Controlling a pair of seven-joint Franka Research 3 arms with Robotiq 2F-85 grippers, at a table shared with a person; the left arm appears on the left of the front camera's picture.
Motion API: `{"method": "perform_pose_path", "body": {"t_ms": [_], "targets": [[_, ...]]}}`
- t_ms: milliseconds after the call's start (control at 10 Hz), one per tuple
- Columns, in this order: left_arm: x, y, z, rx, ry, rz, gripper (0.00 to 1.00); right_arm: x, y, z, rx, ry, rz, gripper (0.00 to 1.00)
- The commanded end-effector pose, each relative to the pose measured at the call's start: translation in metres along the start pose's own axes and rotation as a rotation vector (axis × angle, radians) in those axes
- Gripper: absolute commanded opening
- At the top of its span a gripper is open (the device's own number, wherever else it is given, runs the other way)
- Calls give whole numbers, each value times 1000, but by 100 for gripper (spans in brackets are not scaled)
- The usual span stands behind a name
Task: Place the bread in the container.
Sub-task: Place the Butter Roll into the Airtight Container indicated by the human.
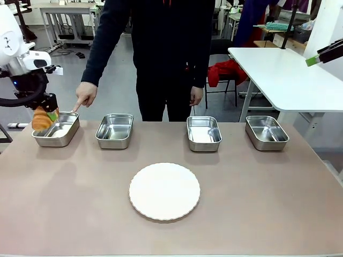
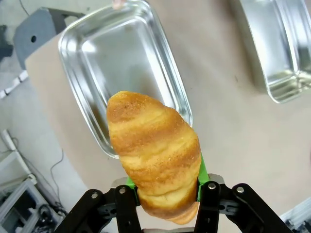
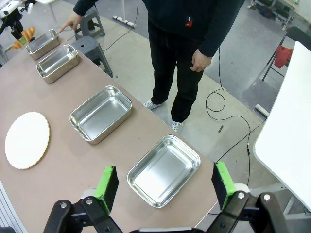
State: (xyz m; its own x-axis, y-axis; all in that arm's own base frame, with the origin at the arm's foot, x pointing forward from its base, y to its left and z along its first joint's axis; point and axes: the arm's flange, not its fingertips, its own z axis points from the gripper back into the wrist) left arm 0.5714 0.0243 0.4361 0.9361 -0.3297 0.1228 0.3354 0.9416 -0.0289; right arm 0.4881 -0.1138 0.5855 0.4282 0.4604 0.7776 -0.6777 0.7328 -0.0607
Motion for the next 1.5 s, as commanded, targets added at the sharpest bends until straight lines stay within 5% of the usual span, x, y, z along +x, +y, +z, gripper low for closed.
{"method": "perform_pose_path", "body": {"t_ms": [0, 100, 900, 1400], "targets": [[9, 8, 11, -17, -79, -31, 47, 1, 1, 0, 0, -5, -1, 100], [0, 0, 0, 0, 0, 0, 47, 1, 1, 0, 0, -5, -1, 100], [53, 61, -28, -121, 62, -61, 47, 1, 1, 0, 0, -5, -1, 100], [63, 67, -61, -174, 66, -125, 47, 1, 1, 0, 0, -5, -1, 100]]}}
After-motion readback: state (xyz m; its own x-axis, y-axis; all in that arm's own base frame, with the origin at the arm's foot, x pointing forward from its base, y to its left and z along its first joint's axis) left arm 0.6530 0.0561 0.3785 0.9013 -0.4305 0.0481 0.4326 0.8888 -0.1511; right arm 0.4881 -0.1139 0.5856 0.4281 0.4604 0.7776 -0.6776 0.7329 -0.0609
